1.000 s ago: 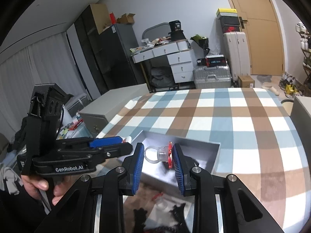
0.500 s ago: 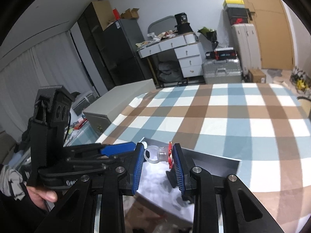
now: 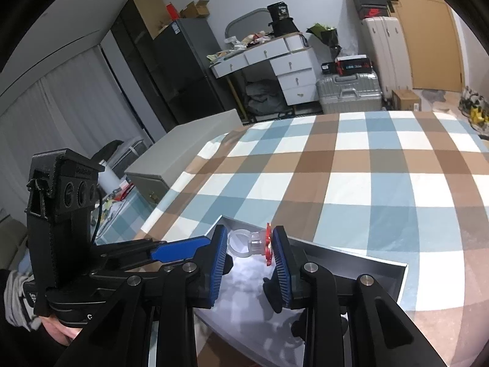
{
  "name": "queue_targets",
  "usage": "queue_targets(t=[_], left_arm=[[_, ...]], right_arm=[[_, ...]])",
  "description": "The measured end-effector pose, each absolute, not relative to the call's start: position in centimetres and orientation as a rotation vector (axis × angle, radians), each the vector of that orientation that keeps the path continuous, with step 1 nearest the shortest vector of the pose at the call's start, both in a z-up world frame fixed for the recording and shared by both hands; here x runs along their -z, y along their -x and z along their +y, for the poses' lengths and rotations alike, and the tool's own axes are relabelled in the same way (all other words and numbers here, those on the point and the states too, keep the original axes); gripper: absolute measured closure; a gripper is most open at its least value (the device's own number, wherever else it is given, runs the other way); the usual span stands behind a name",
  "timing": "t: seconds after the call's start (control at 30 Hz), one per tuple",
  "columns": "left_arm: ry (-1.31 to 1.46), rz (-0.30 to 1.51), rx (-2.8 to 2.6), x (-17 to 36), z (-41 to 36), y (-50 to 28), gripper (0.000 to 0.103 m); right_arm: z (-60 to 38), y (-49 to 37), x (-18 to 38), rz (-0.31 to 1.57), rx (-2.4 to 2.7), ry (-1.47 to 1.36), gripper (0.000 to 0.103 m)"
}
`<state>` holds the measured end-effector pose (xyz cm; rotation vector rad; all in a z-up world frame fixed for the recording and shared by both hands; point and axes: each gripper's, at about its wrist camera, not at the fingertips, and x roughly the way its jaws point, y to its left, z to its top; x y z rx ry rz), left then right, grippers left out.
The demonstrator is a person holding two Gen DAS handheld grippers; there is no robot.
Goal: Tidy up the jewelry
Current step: 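Carry the badge into the box with the left tool while the right tool carries the ring over it, then open the left tool releasing the badge while the right tool releases the ring into the box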
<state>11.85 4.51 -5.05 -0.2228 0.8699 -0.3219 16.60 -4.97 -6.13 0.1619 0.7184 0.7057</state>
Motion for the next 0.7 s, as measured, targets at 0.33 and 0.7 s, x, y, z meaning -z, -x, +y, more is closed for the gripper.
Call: queue_targets(t=[0.33,0.7], left_arm=[[0.193,0.869,0.351,4.8,4.2,-11.5,0.051],[0.159,0.805,0.313,3.2,3.8,-9.9,0.043]], right_arm=[[-6.4,-16.3,5.9,0.715,-0.717,-0.246,0.043],[-10.4,-12.7,3.7,0.621,-0.626,-0.258,0.022]])
